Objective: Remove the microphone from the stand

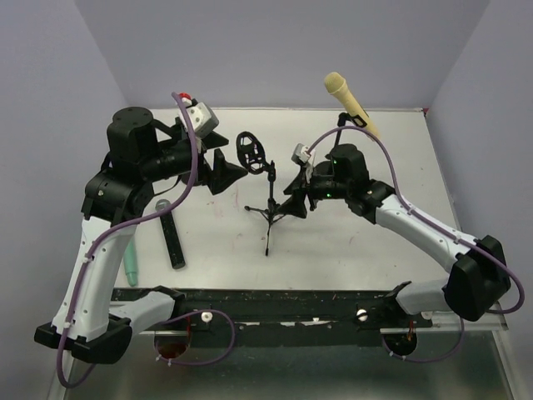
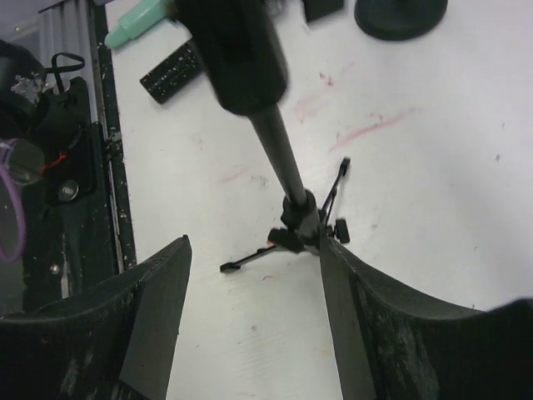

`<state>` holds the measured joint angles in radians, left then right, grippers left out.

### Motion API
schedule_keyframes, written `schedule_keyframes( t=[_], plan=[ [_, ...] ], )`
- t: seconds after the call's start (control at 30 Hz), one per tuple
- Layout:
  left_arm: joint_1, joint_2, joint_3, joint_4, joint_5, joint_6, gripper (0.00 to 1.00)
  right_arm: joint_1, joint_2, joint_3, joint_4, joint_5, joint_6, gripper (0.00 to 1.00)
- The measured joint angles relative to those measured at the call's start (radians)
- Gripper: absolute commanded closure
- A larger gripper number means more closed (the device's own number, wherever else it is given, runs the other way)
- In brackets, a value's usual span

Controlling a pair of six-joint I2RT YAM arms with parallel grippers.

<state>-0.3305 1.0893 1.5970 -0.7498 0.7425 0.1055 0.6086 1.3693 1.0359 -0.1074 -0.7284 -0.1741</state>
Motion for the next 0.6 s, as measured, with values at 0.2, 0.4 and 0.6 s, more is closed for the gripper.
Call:
schedule_keyframes(
  t=[0.2, 0.4, 0.6],
  plan=[
    [0.0, 0.049, 0.028, 0.031, -0.036, 0.003, 0.04, -0.011, -0.001, -0.1, 0.002, 0.089, 0.232, 0.37],
    [0.0, 0.082, 0.048, 0.053, -0.044, 0.002, 0.05, -0.015, 0.055, -0.123, 0.043, 0.1, 0.383, 0.4],
    [0.0, 0.088, 0.048, 0.064, -0.062, 0.002, 0.05, -0.015, 0.108, -0.122, 0.117, 0.088, 0.46, 0.48]
  ],
)
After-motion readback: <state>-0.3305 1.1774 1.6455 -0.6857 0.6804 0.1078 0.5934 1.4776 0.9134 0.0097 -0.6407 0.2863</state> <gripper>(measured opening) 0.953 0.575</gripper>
